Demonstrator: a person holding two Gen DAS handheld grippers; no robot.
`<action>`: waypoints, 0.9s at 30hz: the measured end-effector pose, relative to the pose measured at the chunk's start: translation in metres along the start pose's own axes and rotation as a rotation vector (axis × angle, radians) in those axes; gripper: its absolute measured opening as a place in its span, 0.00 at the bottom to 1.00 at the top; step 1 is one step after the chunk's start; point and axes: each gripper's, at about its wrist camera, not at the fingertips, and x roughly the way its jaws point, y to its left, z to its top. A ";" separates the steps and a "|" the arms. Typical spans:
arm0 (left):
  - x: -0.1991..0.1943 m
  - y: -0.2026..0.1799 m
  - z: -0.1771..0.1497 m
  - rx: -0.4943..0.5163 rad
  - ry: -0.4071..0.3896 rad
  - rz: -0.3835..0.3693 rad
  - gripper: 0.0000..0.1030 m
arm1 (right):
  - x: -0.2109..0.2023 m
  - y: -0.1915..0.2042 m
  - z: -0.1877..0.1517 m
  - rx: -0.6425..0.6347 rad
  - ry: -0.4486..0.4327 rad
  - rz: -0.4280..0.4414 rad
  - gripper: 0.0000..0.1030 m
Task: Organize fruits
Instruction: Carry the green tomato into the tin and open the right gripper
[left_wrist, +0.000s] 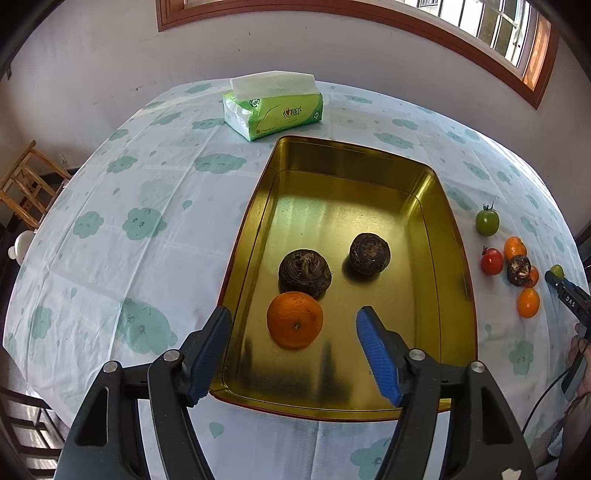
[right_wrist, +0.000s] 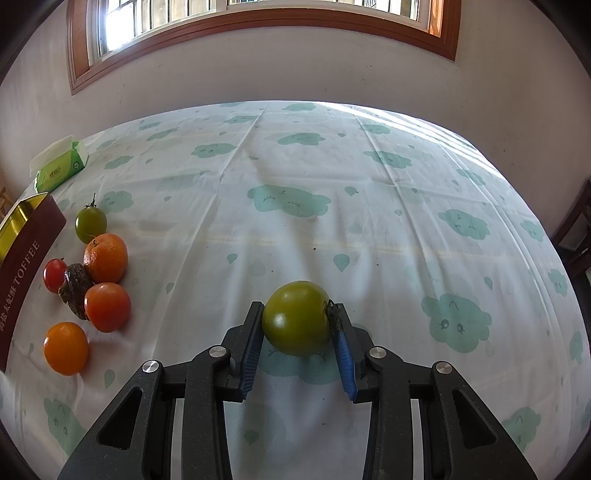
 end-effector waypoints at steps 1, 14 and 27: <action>0.000 0.001 0.000 -0.002 -0.004 -0.003 0.69 | 0.000 0.000 0.000 0.000 0.002 -0.002 0.36; -0.023 0.003 -0.003 -0.012 -0.097 -0.034 0.86 | -0.026 0.018 0.015 -0.010 -0.032 0.015 0.35; -0.041 0.045 -0.006 -0.122 -0.156 0.020 0.88 | -0.068 0.173 0.030 -0.244 -0.073 0.317 0.35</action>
